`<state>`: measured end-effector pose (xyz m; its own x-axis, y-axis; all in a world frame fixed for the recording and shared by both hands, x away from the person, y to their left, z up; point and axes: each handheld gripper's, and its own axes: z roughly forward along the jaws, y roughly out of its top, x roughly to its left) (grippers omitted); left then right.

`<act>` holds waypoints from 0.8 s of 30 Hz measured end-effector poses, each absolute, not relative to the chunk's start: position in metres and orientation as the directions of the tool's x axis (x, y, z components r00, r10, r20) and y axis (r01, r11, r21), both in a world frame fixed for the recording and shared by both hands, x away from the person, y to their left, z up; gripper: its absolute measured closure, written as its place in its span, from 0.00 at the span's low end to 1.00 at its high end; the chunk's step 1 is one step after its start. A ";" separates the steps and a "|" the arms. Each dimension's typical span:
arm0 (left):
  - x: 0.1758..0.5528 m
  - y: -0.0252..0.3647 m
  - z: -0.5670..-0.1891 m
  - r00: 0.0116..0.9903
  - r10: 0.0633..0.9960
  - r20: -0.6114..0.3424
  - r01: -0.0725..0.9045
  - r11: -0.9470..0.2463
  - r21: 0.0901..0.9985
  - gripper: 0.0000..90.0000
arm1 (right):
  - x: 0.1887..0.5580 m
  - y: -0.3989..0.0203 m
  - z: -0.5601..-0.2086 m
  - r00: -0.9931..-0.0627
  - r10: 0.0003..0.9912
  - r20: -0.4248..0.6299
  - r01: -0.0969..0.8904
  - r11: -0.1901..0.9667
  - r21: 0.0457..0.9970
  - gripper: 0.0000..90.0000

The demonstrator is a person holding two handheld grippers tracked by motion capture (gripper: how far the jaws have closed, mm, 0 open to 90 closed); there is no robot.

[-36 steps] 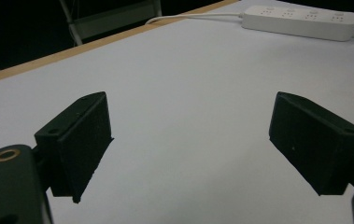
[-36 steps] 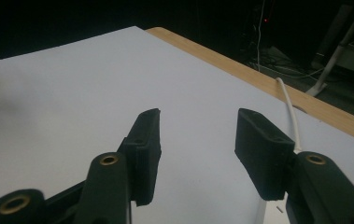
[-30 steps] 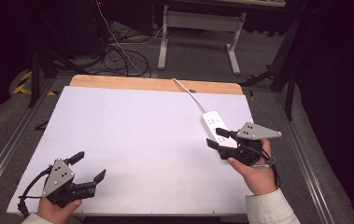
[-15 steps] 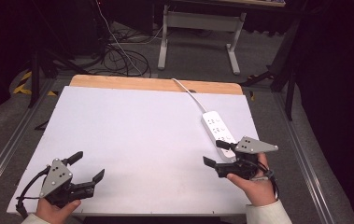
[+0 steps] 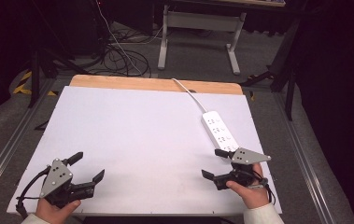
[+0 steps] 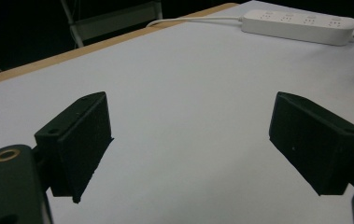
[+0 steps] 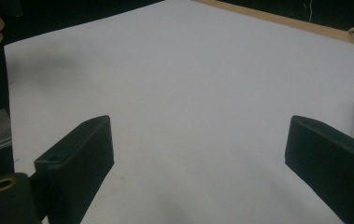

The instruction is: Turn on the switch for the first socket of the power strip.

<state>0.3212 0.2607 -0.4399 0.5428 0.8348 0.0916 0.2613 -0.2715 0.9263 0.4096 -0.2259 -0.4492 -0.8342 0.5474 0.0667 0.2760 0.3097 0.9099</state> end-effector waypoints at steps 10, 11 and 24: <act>0.321 0.263 -0.444 0.542 0.837 0.076 0.279 -0.265 0.923 0.15 | 0.402 -0.227 -0.475 -0.823 0.567 0.039 0.279 0.343 0.897 0.10; 0.321 0.264 -0.446 0.542 0.837 0.071 0.281 -0.260 0.924 0.15 | 0.402 -0.227 -0.477 -0.824 0.566 0.037 0.277 0.344 0.897 0.11; 0.327 0.267 -0.451 0.533 0.844 0.063 0.302 -0.259 0.917 0.14 | 0.400 -0.231 -0.476 -0.818 0.574 0.020 0.276 0.363 0.890 0.07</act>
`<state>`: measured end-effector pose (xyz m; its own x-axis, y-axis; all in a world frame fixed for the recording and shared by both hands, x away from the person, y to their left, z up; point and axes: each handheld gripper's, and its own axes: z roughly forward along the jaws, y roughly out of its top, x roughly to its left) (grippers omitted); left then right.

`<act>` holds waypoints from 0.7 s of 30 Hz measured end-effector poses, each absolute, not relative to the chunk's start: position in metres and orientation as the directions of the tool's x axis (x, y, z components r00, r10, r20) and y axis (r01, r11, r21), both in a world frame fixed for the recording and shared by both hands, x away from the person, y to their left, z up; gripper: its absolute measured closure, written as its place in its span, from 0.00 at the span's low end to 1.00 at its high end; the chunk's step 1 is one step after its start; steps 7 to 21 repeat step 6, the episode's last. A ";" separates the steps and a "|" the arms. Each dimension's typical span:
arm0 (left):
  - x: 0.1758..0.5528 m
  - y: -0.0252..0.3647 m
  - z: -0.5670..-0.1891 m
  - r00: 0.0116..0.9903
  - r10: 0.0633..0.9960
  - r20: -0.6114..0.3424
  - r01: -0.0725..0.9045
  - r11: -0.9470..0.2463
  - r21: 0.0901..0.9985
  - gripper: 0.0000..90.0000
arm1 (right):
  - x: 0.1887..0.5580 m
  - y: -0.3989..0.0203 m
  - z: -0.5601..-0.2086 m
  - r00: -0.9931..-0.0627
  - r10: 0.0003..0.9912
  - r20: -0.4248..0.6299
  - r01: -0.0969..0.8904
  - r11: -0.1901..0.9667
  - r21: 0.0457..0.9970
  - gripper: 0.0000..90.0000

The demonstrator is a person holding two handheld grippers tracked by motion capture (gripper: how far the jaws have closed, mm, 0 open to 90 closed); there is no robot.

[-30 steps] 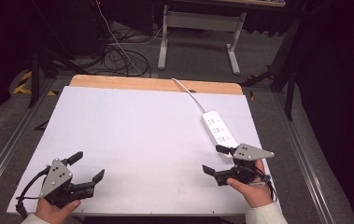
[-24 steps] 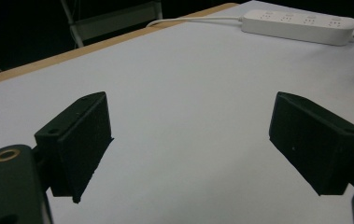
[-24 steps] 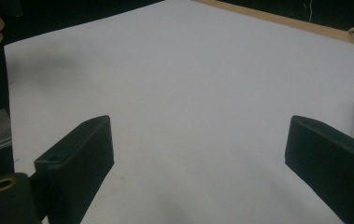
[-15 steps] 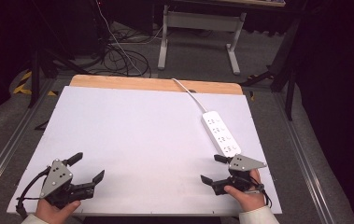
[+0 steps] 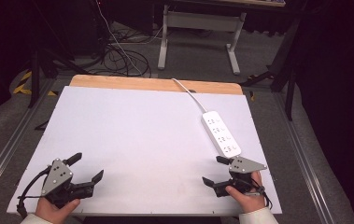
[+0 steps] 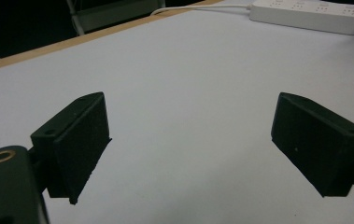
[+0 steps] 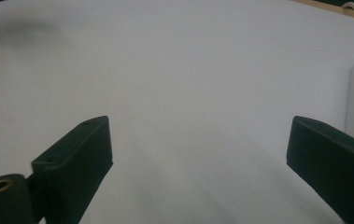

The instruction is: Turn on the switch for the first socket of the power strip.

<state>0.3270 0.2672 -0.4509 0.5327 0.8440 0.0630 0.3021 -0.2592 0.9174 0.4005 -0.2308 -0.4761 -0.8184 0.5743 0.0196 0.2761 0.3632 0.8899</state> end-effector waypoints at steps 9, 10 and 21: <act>0.329 0.268 -0.451 0.539 0.841 0.038 0.313 -0.242 0.918 0.14 | 0.400 -0.232 -0.475 -0.820 0.572 0.009 0.255 0.352 0.901 0.06; 0.329 0.268 -0.451 0.539 0.841 0.038 0.313 -0.242 0.918 0.14 | 0.400 -0.232 -0.475 -0.820 0.572 0.009 0.255 0.352 0.901 0.06; 0.329 0.268 -0.451 0.539 0.841 0.038 0.313 -0.242 0.918 0.14 | 0.400 -0.232 -0.475 -0.820 0.572 0.009 0.255 0.352 0.901 0.06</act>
